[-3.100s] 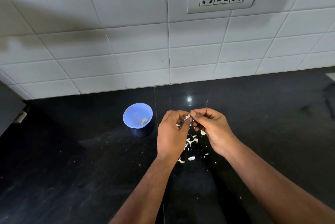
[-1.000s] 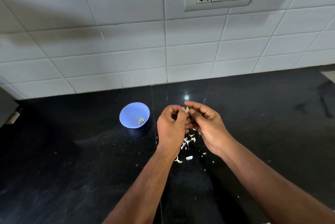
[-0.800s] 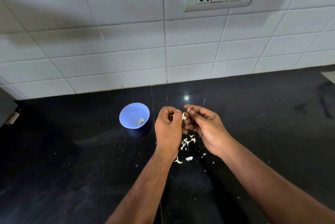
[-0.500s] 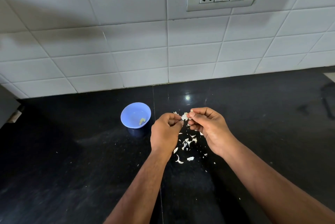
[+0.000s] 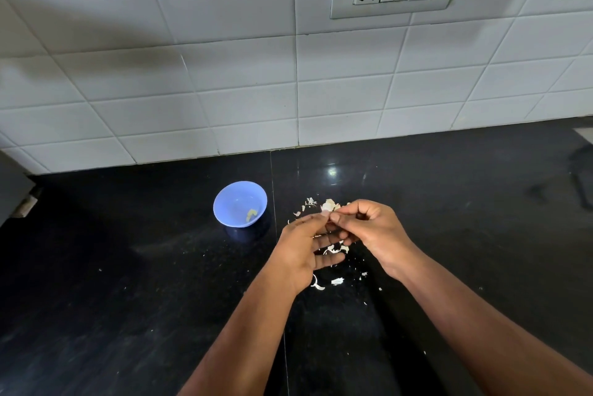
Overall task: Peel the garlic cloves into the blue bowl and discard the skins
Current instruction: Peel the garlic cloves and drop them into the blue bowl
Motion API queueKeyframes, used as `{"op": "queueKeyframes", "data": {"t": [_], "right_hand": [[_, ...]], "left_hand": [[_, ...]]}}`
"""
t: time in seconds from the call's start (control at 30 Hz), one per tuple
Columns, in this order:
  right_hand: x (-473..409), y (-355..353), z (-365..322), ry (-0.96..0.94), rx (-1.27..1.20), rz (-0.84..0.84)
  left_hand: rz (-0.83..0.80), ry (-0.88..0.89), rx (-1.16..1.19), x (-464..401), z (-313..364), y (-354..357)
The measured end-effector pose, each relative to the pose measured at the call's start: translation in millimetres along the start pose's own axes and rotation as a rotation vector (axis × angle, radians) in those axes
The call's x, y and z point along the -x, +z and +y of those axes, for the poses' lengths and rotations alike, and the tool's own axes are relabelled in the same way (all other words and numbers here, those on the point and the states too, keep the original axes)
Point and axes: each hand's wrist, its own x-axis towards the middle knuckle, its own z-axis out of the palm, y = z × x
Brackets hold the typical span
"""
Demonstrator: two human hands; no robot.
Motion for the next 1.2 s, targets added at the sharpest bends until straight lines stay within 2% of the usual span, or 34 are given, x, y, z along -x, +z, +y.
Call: {"op": "queueKeyframes", "data": {"t": [0.1,0.2,0.3,0.43,0.53,0.63,0.73,0.9,1.0,1.1,1.2], "right_hand": [[-2.7,6.9,-2.4,-0.020,-0.014,-0.028],[-6.1,21.9,-0.5,-0.033,-0.009,-0.065],[-10.9,43.3,-0.1,0.003,-0.043,-0.090],[-21.6,71.0,-4.0,0.075,-0.104,-0.119],[-33.4,92.0,-7.3,0.094,-0.083,-0.148],[-53.7,118.1,-4.3,0.102,-0.006,-0.085],[-69.0,137.6,-1.0,0.097,0.147,-0.068],[-72.6,137.6,-5.7,0.045,0.307,-0.109],[-72.1,116.2,-3.6,0.039,0.345,-0.092],[-70.8,85.7,-3.6,0.081,0.267,-0.104],[-67.2,63.3,-9.0,0.135,0.117,-0.156]], "left_hand": [[-0.009,-0.029,0.108,0.5,0.2,-5.3],[0.098,0.031,0.152,0.8,2.1,-12.8],[0.202,0.138,0.084,4.8,5.6,-26.4],[0.252,0.250,-0.023,16.8,12.4,-54.6],[0.390,0.303,-0.044,19.0,15.3,-70.7],[0.584,0.324,0.065,17.0,17.2,-80.6],[0.685,0.324,0.137,16.0,14.5,-87.4],[0.691,0.327,0.111,13.3,7.9,-88.2],[0.583,0.296,0.050,11.1,6.3,-80.3],[0.476,0.264,0.003,6.0,4.4,-68.0],[0.460,0.266,0.003,0.7,2.4,-57.1]]}}
